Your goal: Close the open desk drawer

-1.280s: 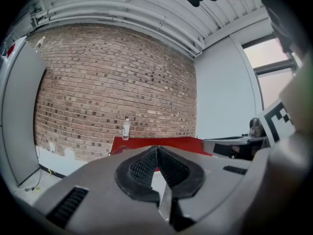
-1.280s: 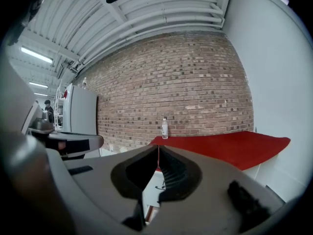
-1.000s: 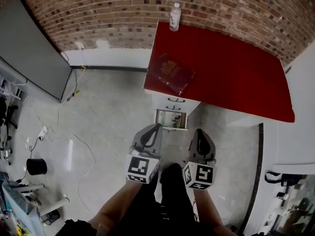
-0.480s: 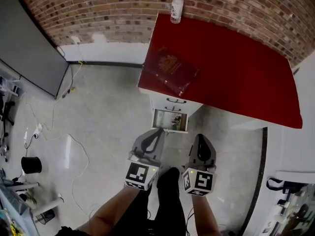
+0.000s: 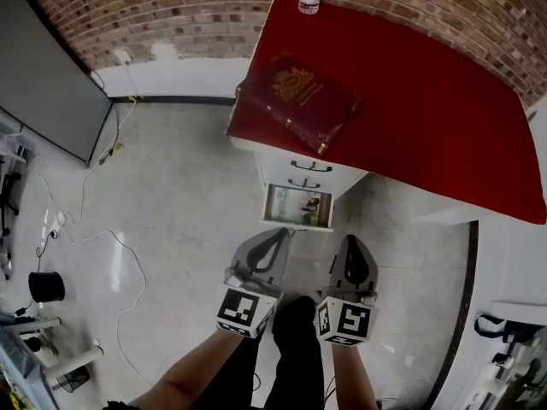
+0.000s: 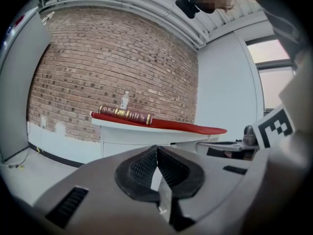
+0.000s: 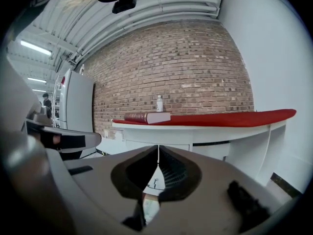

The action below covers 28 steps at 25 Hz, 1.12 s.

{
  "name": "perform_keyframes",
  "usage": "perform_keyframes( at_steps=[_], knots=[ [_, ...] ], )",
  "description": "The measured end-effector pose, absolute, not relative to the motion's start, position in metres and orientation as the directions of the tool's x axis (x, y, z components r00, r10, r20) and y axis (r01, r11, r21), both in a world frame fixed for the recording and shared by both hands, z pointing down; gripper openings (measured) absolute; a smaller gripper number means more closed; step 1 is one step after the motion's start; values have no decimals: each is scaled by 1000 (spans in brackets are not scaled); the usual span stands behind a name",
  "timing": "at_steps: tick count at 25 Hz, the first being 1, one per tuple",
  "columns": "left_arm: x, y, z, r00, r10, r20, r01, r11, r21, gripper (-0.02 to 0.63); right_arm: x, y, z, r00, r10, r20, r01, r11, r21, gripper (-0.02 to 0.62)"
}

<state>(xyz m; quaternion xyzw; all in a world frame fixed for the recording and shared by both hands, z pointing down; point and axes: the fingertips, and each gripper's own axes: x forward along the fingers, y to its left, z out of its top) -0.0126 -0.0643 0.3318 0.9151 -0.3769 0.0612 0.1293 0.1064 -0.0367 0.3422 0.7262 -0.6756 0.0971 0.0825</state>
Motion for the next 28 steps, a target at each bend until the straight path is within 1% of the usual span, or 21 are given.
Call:
perform_keyframes(
  at_steps=[12,17,21,23,26,28],
  knots=[
    [-12,-87,486,703,-676,221,-711,-668,220,9,122,-60,493,74,-957,279,-997,-75,6,8],
    [-18,-104,538,658,-721,218,-753,-622,216,9,127,-68,545,107,-956,274,-994,-109,10,6],
    [-13,-114,572,630,-749,206,-774,-583,246,9,133,-74,578,131,-958,255,-991,-134,4,6],
    [-8,-115,586,643,-740,197,-763,-598,246,9,130,-78,592,95,-964,250,-995,-99,-6,6],
    [2,-115,610,681,-709,184,-731,-645,221,9,122,-87,615,-10,-972,236,-1000,10,-1,6],
    [4,-116,631,698,-691,185,-716,-668,204,9,120,-92,633,-51,-971,232,-999,52,-1,6]
  ],
)
